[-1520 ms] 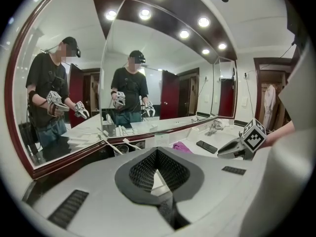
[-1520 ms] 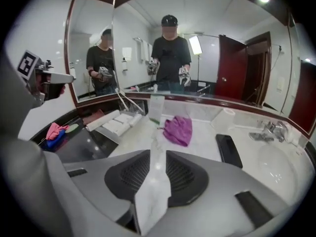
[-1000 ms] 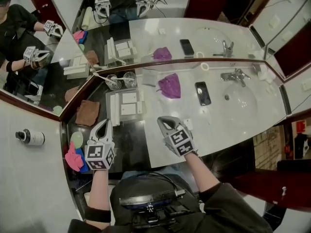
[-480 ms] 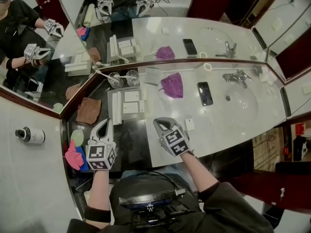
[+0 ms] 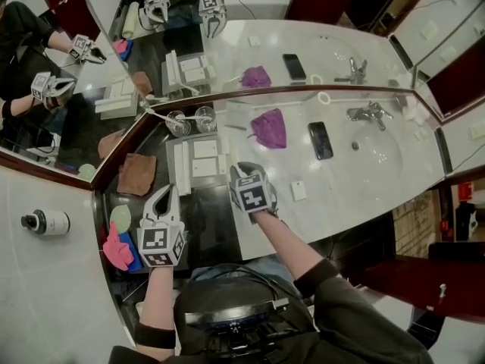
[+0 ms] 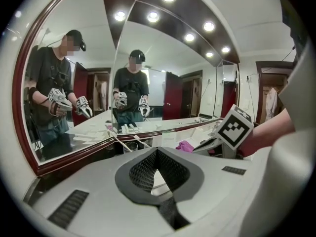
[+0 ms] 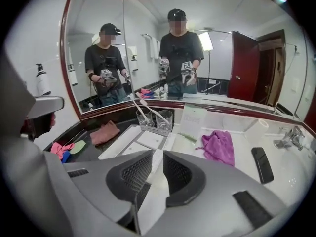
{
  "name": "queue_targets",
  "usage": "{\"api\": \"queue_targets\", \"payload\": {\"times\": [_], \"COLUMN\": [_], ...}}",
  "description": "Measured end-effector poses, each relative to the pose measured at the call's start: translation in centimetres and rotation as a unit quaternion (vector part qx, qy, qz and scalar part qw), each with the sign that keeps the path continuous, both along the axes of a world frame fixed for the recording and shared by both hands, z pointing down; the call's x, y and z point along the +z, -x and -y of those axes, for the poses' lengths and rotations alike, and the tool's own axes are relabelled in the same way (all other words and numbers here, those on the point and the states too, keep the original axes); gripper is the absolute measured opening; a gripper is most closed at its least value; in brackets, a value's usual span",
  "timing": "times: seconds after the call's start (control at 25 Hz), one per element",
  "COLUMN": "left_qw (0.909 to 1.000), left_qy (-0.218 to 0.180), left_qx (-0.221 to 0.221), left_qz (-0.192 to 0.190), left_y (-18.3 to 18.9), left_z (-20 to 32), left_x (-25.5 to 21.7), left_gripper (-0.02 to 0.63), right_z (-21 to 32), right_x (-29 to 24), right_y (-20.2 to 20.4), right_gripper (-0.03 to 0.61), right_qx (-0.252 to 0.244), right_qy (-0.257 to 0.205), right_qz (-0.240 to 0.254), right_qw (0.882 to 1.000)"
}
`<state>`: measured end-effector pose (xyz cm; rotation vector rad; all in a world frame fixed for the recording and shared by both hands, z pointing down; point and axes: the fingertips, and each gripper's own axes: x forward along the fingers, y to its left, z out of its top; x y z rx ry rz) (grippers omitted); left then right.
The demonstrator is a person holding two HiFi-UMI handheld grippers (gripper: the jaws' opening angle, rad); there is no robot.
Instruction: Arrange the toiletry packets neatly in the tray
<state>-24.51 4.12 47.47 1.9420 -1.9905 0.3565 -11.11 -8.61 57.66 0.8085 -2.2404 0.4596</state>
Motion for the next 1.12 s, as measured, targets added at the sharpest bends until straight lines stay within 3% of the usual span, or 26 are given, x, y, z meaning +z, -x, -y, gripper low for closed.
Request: {"api": "queue_targets", "payload": {"times": [0.2,0.32,0.76,0.96,1.12], "left_qw": [0.9999,0.9999,0.9994,0.9993,0.9993], "left_qy": [0.002,0.004,0.026,0.031,0.032], "left_qx": [0.010,0.016,0.008,0.002,-0.002], "left_qz": [-0.002,-0.004,-0.019,-0.020,-0.020], "left_y": [1.0,1.7,3.9,4.5,5.1], "left_z": [0.6,0.7,0.2,0.2,0.4], "left_x": [0.5,0.9,3.5,3.8,4.0], "left_gripper": [0.000,0.000,0.000,0.000,0.000], "right_z": [3.4,4.5,8.5,9.4,8.8], "right_x": [2.3,5.0,9.9,10.5,11.6], "right_y": [2.5,3.7,6.0,5.8,6.1], "right_gripper": [0.210,0.241,0.239,0.235,0.150], "right_qx": [0.057,0.086,0.118,0.120,0.114], "right_qy": [0.004,0.034,0.076,0.066,0.082], "right_qz": [-0.019,-0.028,-0.052,-0.071,-0.074], "right_qw": [0.998,0.995,0.989,0.988,0.987]}}
